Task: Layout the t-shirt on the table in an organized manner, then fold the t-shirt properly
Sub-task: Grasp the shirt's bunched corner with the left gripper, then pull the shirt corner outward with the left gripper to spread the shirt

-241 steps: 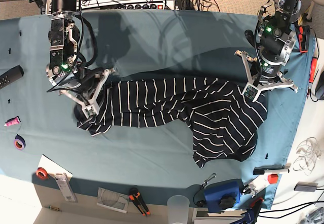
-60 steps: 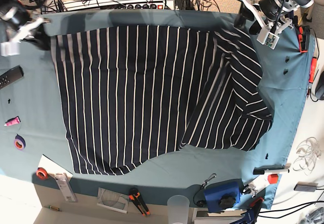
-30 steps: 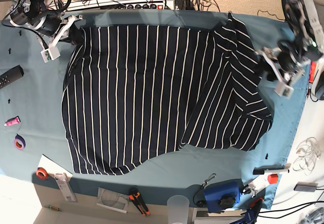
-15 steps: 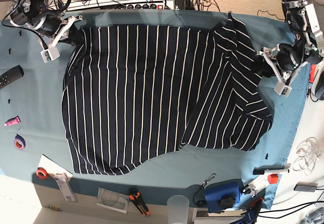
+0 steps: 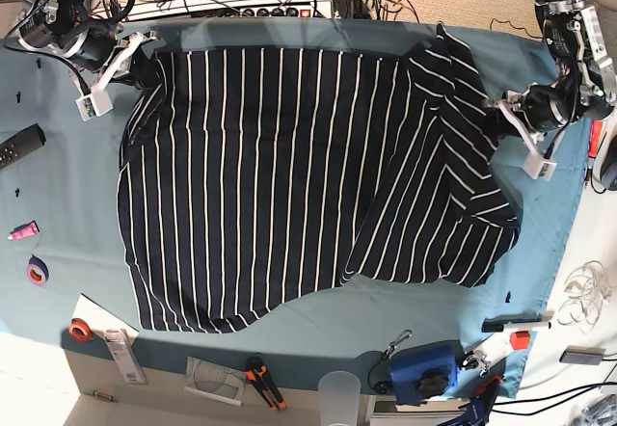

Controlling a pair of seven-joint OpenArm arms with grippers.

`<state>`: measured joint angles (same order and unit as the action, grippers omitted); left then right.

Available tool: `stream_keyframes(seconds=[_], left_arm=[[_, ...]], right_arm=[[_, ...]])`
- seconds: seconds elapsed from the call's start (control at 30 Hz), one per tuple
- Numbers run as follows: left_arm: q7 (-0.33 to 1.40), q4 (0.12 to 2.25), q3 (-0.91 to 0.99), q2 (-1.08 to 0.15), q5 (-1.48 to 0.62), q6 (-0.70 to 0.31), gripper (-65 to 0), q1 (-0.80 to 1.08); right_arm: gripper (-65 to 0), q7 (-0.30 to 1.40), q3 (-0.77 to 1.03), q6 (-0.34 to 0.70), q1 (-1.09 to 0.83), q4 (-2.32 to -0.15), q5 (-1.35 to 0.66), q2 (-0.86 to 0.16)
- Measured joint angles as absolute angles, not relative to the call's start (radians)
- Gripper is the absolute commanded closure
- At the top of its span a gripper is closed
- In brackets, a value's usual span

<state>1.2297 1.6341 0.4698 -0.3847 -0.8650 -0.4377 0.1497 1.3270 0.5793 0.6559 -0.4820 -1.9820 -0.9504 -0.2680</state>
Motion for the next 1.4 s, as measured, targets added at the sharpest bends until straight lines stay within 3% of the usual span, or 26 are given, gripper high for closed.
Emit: stream_keyframes(seconds=[0.37, 0.6, 0.77, 0.97, 1.13, 1.4], left_arm=[[1.258, 1.808, 0.841, -0.394, -1.069, -0.494, 0.0, 0.392], [1.309, 1.808, 0.901, -0.382, -1.143, -0.508, 0.0, 0.56], [1.345, 1.81, 0.949, -0.303, -1.277, -0.562, 0.0, 0.644], [1.392, 1.809, 1.037, -0.213, -1.407, -0.585, 0.0, 0.684], [1.399, 1.809, 1.149, -0.212, -1.465, -0.601, 0.0, 0.684], [1.403, 1.809, 1.186, -0.233, -1.463, -0.601, 0.0, 0.684]], right_arm=[[0.0, 1.328, 0.579, 0.656, -0.482, -1.982, -0.95, -0.268], [0.0, 1.415, 0.579, 0.656, -0.482, -1.982, -0.95, -0.268], [0.0, 1.414, 0.579, 0.656, -0.482, -1.982, -0.978, -0.268], [0.0, 1.413, 0.579, 0.656, -0.482, -1.982, -1.113, -0.268], [0.0, 1.409, 0.598, 0.656, -0.482, -1.982, -1.126, -0.268], [0.0, 1.417, 0.805, 0.697, -0.482, -1.982, -1.314, -0.267]])
